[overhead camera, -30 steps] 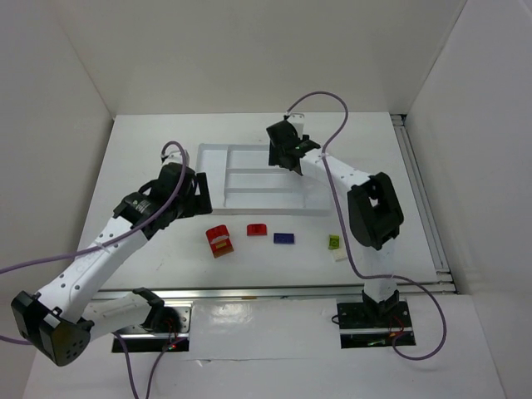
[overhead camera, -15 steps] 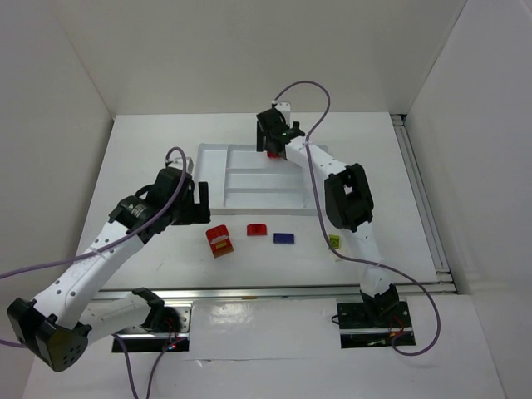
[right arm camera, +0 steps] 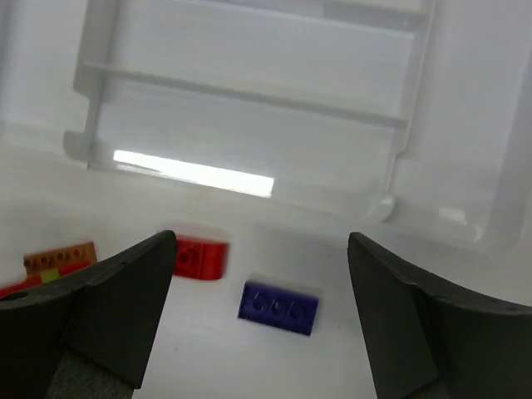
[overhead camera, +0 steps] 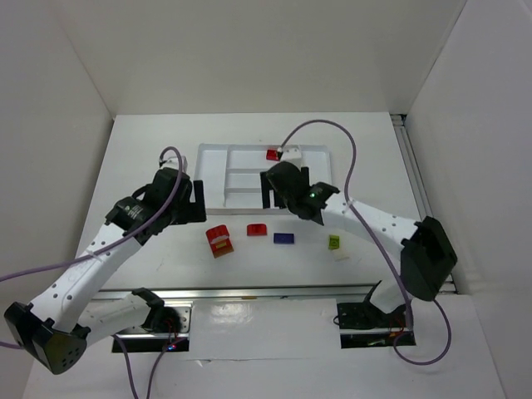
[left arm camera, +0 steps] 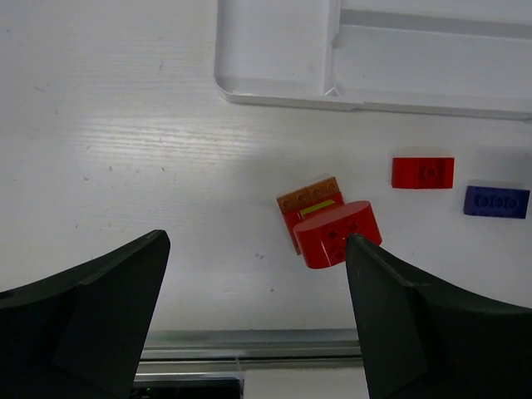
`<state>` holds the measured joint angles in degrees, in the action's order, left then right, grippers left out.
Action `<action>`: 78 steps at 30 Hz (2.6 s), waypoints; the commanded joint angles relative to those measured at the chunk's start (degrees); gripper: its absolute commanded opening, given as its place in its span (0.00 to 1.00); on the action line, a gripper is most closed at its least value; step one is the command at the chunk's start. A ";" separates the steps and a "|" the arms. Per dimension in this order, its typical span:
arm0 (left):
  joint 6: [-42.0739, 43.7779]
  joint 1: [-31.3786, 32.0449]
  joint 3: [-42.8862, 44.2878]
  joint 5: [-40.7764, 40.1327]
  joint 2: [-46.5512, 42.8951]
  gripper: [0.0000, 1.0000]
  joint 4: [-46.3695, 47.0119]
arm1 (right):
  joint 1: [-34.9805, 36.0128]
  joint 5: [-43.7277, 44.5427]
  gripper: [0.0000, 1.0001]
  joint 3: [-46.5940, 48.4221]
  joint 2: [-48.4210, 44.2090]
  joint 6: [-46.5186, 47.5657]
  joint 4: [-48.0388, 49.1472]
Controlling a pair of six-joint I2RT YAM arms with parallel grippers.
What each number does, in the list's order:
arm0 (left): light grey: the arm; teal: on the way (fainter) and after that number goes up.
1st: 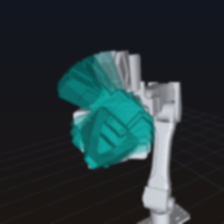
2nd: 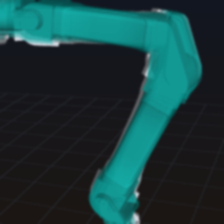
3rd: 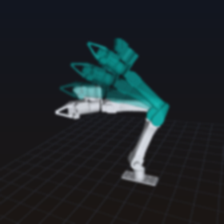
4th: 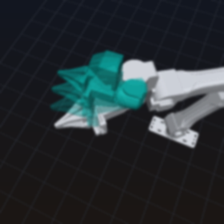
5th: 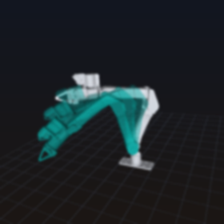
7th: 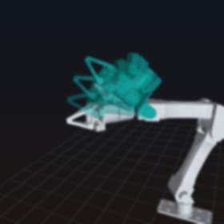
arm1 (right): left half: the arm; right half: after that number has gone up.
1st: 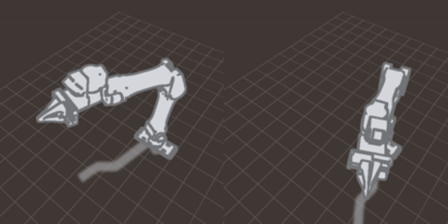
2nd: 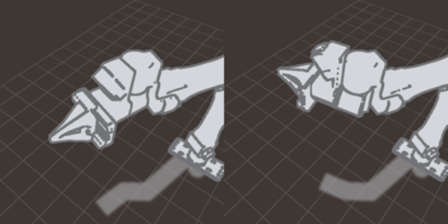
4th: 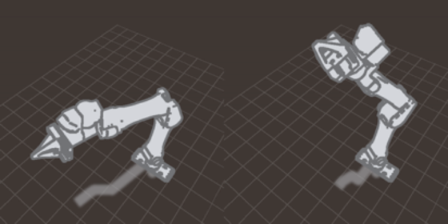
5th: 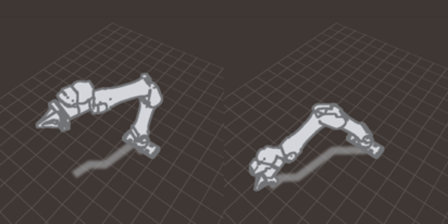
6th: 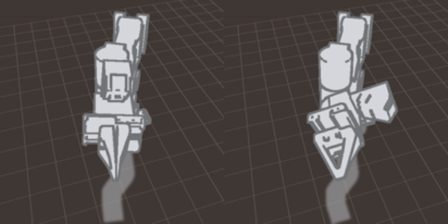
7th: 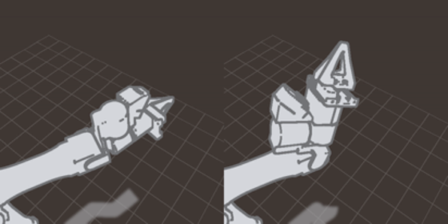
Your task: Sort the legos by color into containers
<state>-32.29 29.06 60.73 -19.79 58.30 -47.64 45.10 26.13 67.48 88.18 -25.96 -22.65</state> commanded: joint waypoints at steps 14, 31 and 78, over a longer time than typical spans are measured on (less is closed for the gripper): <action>-3.83 0.12 4.40 -2.27 1.55 0.97 0.62 | 11.68 -4.77 1.00 -20.37 -0.91 -12.28 2.96; -3.83 0.12 2.02 -2.27 -0.12 0.97 1.67 | 7.54 -3.81 0.97 -17.47 7.62 -12.98 6.75; 2.59 0.12 -1.58 7.31 -0.12 0.93 3.96 | -9.95 0.49 0.94 25.16 23.45 2.84 0.33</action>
<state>-30.20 29.06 58.48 -13.10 58.39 -44.75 35.46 24.80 93.97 119.66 -22.72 -22.72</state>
